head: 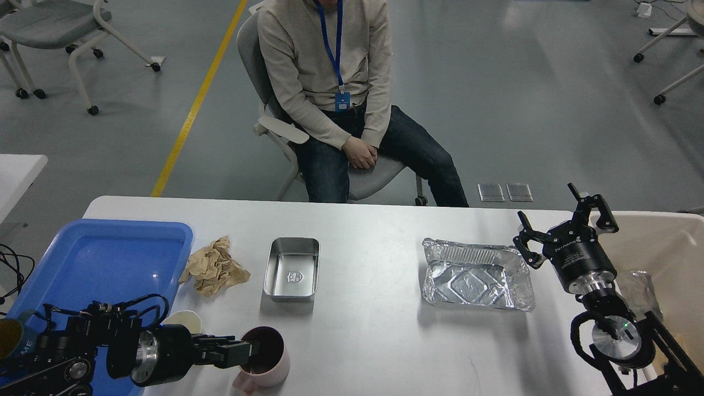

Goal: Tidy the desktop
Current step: 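Grasp the pink mug with the left gripper and lift it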

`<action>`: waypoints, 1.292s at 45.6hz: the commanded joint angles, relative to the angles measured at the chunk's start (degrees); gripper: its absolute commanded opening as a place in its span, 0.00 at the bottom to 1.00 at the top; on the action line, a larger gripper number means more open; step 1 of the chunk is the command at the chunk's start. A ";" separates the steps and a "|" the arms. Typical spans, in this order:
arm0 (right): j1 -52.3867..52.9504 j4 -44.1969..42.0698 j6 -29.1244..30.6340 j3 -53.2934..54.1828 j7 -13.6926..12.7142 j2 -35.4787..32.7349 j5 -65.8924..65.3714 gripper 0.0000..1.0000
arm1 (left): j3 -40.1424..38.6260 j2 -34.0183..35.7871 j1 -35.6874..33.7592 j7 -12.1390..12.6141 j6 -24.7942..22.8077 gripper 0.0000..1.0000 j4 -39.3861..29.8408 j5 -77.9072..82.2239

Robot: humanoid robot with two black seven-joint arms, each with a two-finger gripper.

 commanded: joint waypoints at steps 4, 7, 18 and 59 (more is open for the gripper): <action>-0.06 -0.04 -0.01 0.00 -0.04 0.00 0.00 1.00 | 0.41 -0.06 0.00 0.72 -0.29 0.61 0.10 0.03; -0.06 -0.04 -0.01 0.00 0.05 0.00 0.00 1.00 | 0.41 -0.15 0.26 0.81 -0.29 0.61 0.19 0.03; -0.06 -0.04 -0.01 0.00 -0.04 0.00 0.00 1.00 | 1.73 -0.76 0.26 2.04 -0.38 0.45 0.81 1.18; -0.15 -0.13 -0.09 0.09 -0.04 0.00 0.00 1.00 | 2.08 -2.17 0.61 2.92 -1.08 0.00 1.33 3.81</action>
